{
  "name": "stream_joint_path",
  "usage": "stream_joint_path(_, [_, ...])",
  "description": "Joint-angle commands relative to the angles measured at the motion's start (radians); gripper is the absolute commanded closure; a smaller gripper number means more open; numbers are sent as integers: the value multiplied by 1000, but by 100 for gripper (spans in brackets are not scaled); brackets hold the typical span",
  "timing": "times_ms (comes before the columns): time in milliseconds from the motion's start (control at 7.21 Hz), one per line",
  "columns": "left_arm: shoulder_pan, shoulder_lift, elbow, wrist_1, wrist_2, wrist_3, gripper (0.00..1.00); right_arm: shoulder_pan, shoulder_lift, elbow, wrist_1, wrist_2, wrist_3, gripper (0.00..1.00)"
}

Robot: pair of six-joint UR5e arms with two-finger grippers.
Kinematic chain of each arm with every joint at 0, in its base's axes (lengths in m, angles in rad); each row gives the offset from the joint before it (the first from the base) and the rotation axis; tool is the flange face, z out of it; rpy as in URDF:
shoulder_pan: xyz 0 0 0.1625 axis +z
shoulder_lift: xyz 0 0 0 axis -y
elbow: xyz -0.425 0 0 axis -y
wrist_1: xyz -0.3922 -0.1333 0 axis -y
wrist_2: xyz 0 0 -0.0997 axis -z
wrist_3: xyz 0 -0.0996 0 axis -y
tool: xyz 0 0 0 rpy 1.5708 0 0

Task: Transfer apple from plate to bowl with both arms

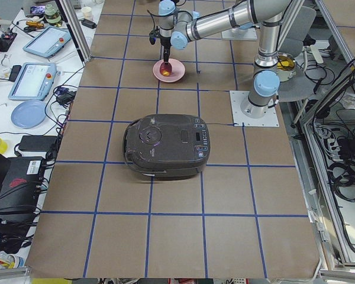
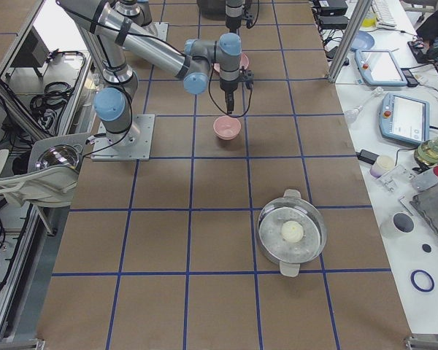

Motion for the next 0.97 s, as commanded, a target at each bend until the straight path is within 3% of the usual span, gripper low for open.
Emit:
stream_joint_path(0, [0, -67, -3, 119, 12, 9, 0, -20, 46, 71, -86, 1, -14, 26])
stream_joint_path(139, [0, -87, -1, 129, 11, 7, 0, -20, 57, 71, -87, -10, -17, 55])
stream_joint_path(277, [0, -101, -7, 129, 12, 9, 0, -20, 57, 66, -90, -19, -25, 96])
stream_joint_path(416, [0, -113, -7, 127, 11, 10, 0, -20, 57, 56, -90, -46, -25, 100])
stream_joint_path(554, [0, -121, -9, 126, 12, 12, 10, -20, 56, 36, -89, -62, -23, 100])
stream_joint_path(693, [0, -120, -4, 127, 12, 44, 55, -18, 53, 16, -75, -65, -22, 100])
stream_joint_path(832, [0, -117, -3, 129, 12, 55, 81, -5, 46, 3, -74, -65, -19, 100])
